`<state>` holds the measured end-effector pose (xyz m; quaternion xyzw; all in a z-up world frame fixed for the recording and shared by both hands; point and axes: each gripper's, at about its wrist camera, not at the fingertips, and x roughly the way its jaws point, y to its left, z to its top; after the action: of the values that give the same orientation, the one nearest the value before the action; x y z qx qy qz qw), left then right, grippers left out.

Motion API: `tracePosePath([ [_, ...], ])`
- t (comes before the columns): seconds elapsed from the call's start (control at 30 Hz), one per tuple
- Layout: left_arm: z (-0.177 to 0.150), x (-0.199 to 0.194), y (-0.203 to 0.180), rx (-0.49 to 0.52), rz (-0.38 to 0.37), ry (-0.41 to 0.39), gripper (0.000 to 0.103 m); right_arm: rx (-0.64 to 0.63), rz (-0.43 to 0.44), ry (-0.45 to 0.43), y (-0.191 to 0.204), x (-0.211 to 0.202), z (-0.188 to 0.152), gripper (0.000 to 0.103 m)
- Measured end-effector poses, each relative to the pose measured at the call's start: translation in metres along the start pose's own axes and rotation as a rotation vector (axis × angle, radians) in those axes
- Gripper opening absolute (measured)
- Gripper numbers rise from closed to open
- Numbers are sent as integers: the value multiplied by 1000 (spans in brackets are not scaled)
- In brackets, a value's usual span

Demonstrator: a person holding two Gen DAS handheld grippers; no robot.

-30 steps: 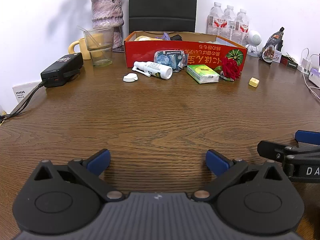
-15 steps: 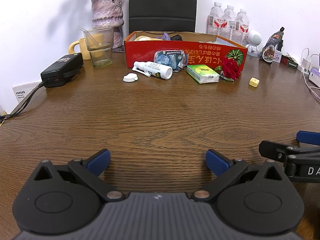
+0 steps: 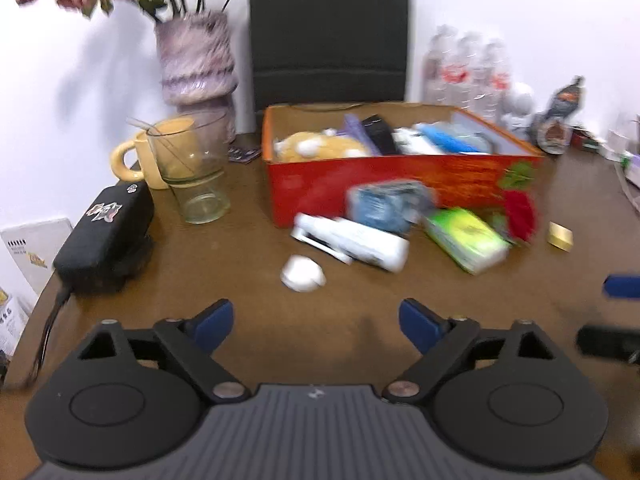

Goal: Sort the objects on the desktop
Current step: 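Grasp the white cap with the left gripper while the right grasps the green tissue pack, then lower the white cap and green tissue pack into the box and release both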

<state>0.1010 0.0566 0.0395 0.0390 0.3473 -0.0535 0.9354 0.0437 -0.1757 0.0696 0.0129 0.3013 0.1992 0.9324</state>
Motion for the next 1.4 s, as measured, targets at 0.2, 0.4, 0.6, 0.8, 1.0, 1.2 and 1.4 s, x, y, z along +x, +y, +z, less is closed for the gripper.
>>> tracePosePath([
  [0.2, 16, 42, 2, 36, -11, 29, 71, 35, -65, 94, -10, 94, 35, 52],
  [0.4, 12, 56, 8, 15, -42, 41, 39, 37, -118, 75, -11, 115, 38, 53],
  [0.6, 7, 51, 2, 40, -41, 18, 28, 15, -164, 87, -17, 128, 34, 44],
  [0.8, -21, 9, -10, 28, -87, 34, 27, -41, -134, 108, -2, 86, 4, 44],
  [1.0, -54, -35, -32, 36, -143, 8, 27, -79, -95, 65, 7, 24, -17, 43],
  [1.2, -1, -72, -29, 22, -182, -125, 27, -40, -93, -42, -6, -16, 14, 43],
  [1.4, 91, -94, -19, 52, -165, -268, 27, -14, -118, -189, -30, -45, 93, 43],
])
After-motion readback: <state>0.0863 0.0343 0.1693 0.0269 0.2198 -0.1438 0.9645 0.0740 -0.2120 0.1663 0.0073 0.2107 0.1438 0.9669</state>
